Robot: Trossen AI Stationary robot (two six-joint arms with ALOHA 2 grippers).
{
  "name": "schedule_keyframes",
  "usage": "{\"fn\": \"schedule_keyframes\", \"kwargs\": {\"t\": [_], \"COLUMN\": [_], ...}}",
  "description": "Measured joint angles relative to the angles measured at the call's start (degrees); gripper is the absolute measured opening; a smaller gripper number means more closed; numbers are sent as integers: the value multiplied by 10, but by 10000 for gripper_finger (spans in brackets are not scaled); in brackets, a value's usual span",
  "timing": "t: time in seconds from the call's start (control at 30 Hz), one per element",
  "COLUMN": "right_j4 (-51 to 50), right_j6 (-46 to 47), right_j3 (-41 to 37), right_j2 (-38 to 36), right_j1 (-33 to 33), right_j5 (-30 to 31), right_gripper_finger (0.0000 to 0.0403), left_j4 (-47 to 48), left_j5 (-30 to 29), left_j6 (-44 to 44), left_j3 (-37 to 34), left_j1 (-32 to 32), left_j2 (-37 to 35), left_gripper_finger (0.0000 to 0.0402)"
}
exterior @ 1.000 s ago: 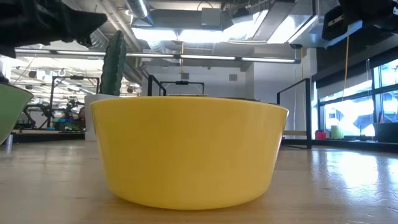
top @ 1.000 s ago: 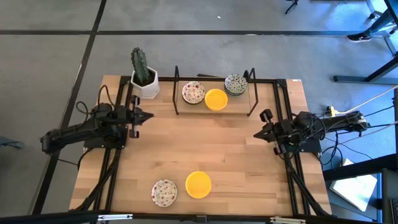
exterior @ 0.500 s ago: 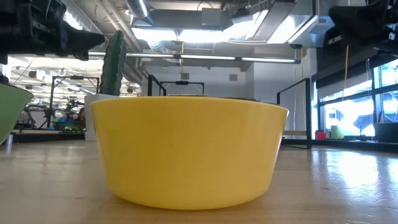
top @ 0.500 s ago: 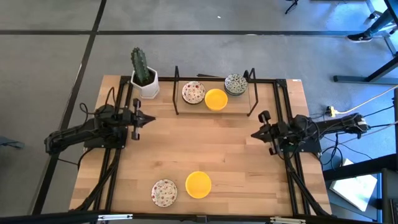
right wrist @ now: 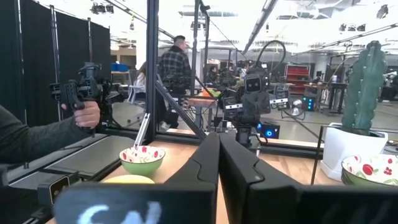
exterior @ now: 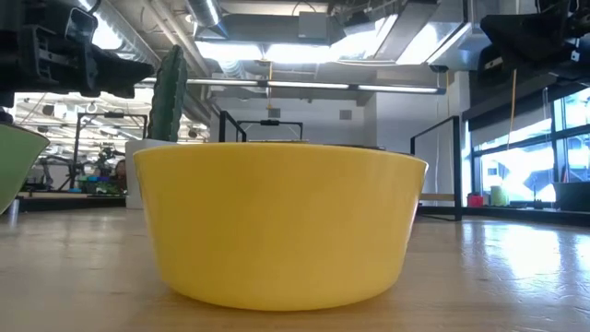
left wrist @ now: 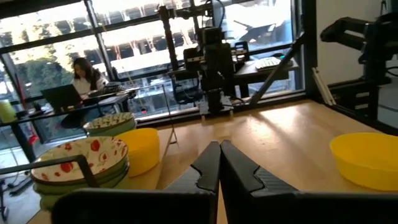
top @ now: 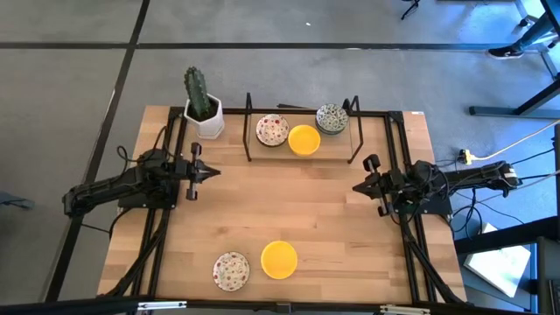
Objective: Pick & Place Mini bowls
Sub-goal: Stack the yellow bowl on top of the yellow bowl on the shelf
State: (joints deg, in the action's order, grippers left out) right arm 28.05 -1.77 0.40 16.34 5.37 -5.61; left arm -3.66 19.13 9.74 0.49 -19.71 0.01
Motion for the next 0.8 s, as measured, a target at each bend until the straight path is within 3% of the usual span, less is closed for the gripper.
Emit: {"fn": "schedule_keyframes", "kwargs": {"t": [0.4,0.6,0.8], "right_j4": [0,5,8], "right_j6": [-28,3,-1], "right_j3": [0,0,24], "right_j2": [0,8,69], "right_j1": [0,3,25], "right_j5": [2,35,92], "right_gripper_finger": [11,4,3], "left_j4": [0,0,0], "left_j5": [1,1,0], "left_j6": [0,8,22], "left_j3": [0,0,0], "left_j1": [0,0,0], "left_j2": [0,0,7], "left_gripper_finger": [1,2,3]}}
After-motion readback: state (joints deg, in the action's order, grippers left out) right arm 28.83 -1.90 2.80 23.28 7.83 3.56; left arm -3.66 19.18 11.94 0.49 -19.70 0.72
